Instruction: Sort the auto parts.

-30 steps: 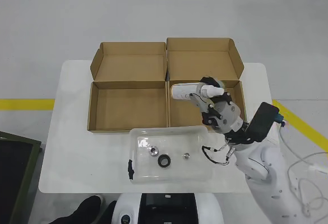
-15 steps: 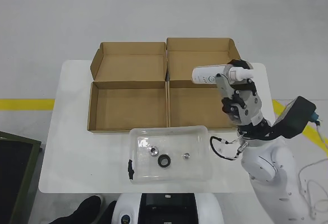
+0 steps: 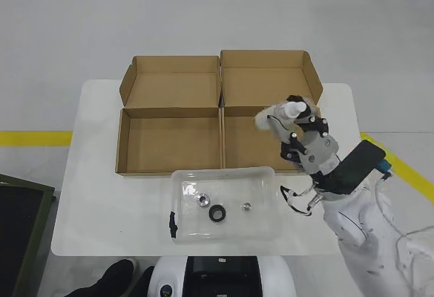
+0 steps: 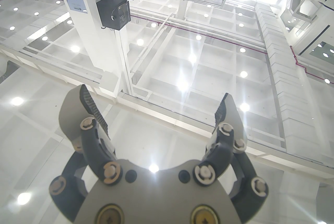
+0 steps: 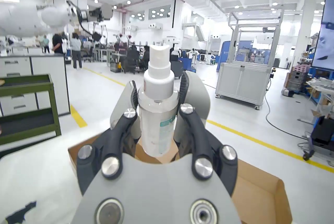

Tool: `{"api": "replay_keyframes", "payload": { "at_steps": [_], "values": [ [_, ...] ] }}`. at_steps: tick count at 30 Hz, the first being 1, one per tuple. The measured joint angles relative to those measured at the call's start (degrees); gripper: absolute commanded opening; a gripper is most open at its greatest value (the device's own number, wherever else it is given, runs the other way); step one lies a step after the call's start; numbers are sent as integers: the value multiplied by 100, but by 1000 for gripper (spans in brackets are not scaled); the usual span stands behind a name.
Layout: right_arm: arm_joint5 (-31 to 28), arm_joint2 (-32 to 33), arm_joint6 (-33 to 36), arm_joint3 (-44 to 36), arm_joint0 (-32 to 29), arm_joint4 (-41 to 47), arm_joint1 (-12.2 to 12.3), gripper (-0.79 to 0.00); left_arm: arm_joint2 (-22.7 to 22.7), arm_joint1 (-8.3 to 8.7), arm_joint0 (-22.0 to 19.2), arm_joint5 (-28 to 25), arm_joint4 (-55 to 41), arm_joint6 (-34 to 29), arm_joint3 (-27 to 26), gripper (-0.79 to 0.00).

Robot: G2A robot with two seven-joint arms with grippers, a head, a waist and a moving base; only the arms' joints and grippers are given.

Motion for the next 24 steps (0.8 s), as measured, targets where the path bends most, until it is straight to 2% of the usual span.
{"api": "replay_keyframes", "payload": {
  "at_steps": [7,12,16,24],
  "values": [
    [-616,-11,224,466,-380,-252,59,-785,0,0,0,0,0,0,0,0],
    [-823,84,534,710,-534,-663,109,-785,0,0,0,0,0,0,0,0],
    [-892,167,832,885,-460,-931,140,-785,0,0,0,0,0,0,0,0],
    [-841,14,974,1254,-58,-1022,127,-785,0,0,0,0,0,0,0,0]
  ]
}}
